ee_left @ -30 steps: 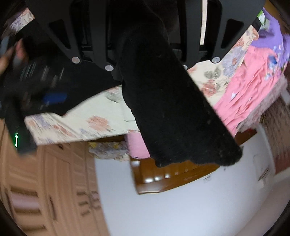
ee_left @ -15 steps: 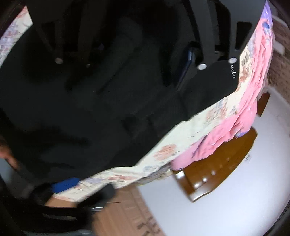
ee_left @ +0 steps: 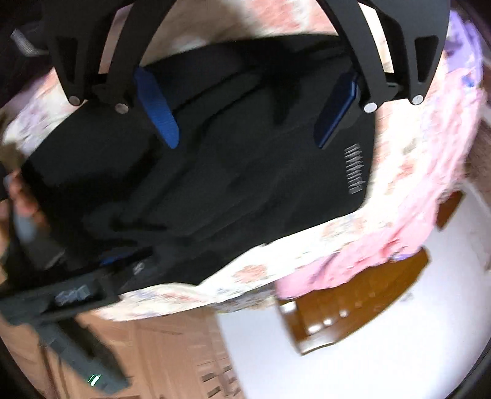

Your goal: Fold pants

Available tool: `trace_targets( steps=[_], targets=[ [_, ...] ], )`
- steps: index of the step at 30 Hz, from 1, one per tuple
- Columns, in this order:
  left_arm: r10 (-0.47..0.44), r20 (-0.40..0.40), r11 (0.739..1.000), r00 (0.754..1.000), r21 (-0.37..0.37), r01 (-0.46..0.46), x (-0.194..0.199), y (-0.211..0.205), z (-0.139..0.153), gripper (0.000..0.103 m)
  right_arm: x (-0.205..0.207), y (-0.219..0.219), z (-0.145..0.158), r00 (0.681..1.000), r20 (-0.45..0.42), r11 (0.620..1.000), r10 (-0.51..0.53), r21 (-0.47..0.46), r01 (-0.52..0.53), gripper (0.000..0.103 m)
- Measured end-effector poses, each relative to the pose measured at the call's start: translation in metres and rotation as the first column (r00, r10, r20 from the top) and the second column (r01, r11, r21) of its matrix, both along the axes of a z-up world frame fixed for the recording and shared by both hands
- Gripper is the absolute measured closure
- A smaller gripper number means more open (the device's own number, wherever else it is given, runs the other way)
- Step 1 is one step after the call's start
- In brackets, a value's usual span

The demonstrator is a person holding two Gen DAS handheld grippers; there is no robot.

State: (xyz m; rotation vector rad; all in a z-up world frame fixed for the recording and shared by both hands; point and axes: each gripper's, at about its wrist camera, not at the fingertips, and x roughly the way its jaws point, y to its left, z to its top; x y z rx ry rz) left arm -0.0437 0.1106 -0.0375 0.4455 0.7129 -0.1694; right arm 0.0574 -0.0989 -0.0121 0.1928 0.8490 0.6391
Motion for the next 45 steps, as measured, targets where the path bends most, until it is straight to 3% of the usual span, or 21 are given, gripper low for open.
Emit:
trace_targets(
  steps=[3, 9, 13, 19, 21, 22, 23, 25, 31, 35, 39, 42, 44, 45],
  targets=[
    [0.021, -0.007, 0.998, 1.000, -0.054, -0.022, -0.005, 0.025, 0.008, 0.014, -0.009, 0.020, 0.012, 0.997, 0.059, 0.998, 0.054, -0.046, -0.051, 0.019],
    [0.102, 0.000, 0.993, 0.995, -0.056, -0.102, -0.011, 0.054, 0.004, 0.014, -0.002, 0.043, -0.022, 0.997, -0.058, 0.991, 0.058, -0.121, -0.065, 0.030],
    [0.128, -0.006, 0.989, 0.992, -0.070, -0.128, -0.011, 0.067, 0.001, 0.014, -0.006, 0.044, -0.016, 0.998, -0.008, 0.990, 0.057, -0.126, -0.058, 0.042],
    [0.166, -0.005, 0.982, 0.986, -0.091, -0.166, -0.008, 0.085, 0.001, 0.013, 0.000, 0.052, -0.023, 0.996, -0.045, 0.986, 0.073, -0.149, -0.079, 0.043],
    [0.174, -0.011, 0.980, 0.985, -0.099, -0.174, -0.007, 0.088, -0.002, 0.012, -0.002, 0.050, -0.023, 0.997, -0.027, 0.988, 0.066, -0.137, -0.069, 0.054],
    [0.178, -0.014, 0.979, 0.984, -0.096, -0.179, -0.005, 0.089, -0.003, 0.011, -0.003, 0.050, -0.020, 0.997, -0.017, 0.989, 0.077, -0.125, -0.079, 0.076],
    [0.180, -0.020, 0.979, 0.984, -0.096, -0.181, -0.003, 0.089, -0.005, 0.011, -0.005, 0.051, -0.017, 0.996, -0.003, 0.989, 0.085, -0.123, -0.085, 0.085],
    [0.177, -0.019, 0.980, 0.984, -0.091, -0.178, -0.002, 0.088, -0.004, 0.011, -0.016, 0.055, -0.006, 0.994, 0.044, 0.983, 0.103, -0.155, -0.095, 0.090],
    [0.165, -0.010, 0.983, 0.986, -0.079, -0.165, -0.005, 0.089, 0.003, 0.011, -0.032, 0.035, 0.011, 0.997, 0.039, 0.993, 0.062, -0.104, -0.058, 0.096],
    [0.175, -0.058, 0.981, 0.983, -0.074, -0.179, 0.001, 0.093, -0.012, 0.010, -0.029, 0.030, -0.021, 0.997, -0.064, 0.990, 0.050, -0.125, -0.057, 0.096],
    [0.172, -0.078, 0.981, 0.982, -0.079, -0.178, 0.000, 0.095, -0.012, 0.010, -0.025, 0.018, -0.035, 0.991, -0.124, 0.997, 0.040, -0.055, -0.047, 0.095],
    [0.165, -0.055, 0.985, 0.985, -0.046, -0.168, -0.006, 0.097, -0.004, 0.010, -0.030, 0.015, -0.024, 0.992, -0.117, 0.995, 0.041, -0.088, -0.052, 0.068],
    [0.172, -0.043, 0.984, 0.984, -0.046, -0.174, -0.010, 0.101, 0.002, 0.010, -0.033, 0.006, -0.018, 0.995, -0.101, 0.998, 0.014, -0.060, -0.021, 0.005],
    [0.178, -0.035, 0.983, 0.983, -0.045, -0.179, -0.011, 0.104, 0.005, 0.010, -0.034, 0.003, -0.017, 0.996, -0.089, 0.999, 0.005, -0.049, -0.009, 0.004]
  ],
)
